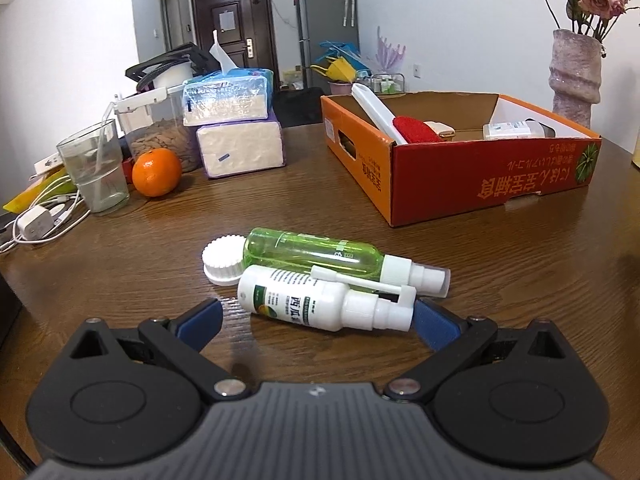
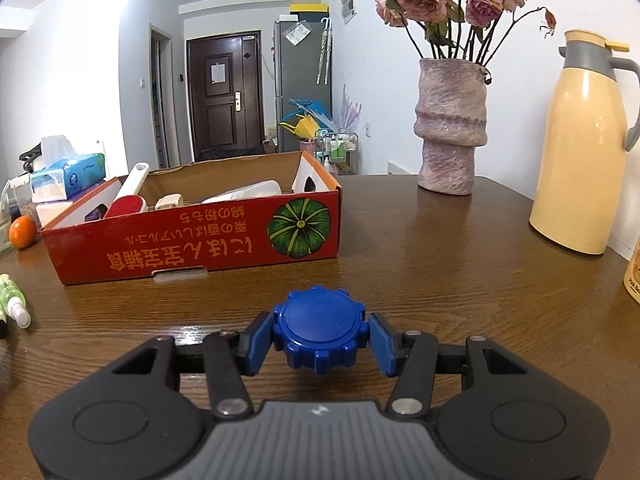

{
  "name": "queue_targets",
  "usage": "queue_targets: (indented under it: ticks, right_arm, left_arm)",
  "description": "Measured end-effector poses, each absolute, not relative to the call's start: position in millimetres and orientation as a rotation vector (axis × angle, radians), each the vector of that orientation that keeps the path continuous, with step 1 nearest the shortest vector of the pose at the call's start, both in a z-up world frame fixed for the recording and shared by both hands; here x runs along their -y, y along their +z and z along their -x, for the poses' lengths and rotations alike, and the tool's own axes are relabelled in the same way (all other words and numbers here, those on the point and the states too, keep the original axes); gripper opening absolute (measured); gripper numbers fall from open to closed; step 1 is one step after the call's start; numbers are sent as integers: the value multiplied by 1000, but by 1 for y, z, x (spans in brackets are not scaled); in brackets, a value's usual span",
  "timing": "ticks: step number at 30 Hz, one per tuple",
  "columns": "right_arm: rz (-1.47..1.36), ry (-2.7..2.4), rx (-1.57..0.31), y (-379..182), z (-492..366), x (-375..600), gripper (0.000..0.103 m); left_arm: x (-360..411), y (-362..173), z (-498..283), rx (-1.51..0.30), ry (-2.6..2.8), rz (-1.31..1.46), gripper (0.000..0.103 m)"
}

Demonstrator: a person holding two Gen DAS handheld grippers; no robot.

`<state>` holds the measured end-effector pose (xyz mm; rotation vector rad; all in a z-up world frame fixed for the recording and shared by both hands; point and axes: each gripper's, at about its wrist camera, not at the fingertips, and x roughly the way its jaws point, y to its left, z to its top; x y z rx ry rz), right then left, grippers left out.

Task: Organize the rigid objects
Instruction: 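Hold the blue cap in the right gripper while the left gripper grasps the white spray bottle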

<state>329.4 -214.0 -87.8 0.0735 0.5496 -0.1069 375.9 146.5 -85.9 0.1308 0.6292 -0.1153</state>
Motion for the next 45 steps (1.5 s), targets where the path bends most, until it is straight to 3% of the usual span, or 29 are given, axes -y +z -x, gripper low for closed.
queue_targets:
  ticks: [25, 26, 29, 30, 33, 36, 37, 45]
  right_arm:
    - [-59, -103, -548, -88, -330, 211, 51]
    - [-59, -101, -548, -88, -330, 210, 51]
    - [-58, -97, -544, -87, -329, 210, 51]
    - [-57, -95, -544, -87, -329, 210, 51]
    - [-58, -93, -543, -87, -328, 210, 51]
    - [-56, -92, -541, -87, -328, 209, 51]
    - [-56, -91, -540, -86, -327, 208, 51]
    - [-58, -70, -545, -86, -328, 206, 51]
  left_arm:
    - [-143, -88, -386, -621, -186, -191, 99]
    - [-143, -88, -386, -617, -183, -193, 97]
    - [-142, -88, -384, -616, -180, -203, 71]
    - [-142, -89, -385, -626, -184, -200, 70]
    - [-143, -88, -383, -623, -177, -197, 75]
    - [-143, -86, -379, -591, -140, -214, 100]
    - [-143, -84, -376, -571, -133, -217, 103]
    - [-138, -87, -383, -568, -144, -290, 103]
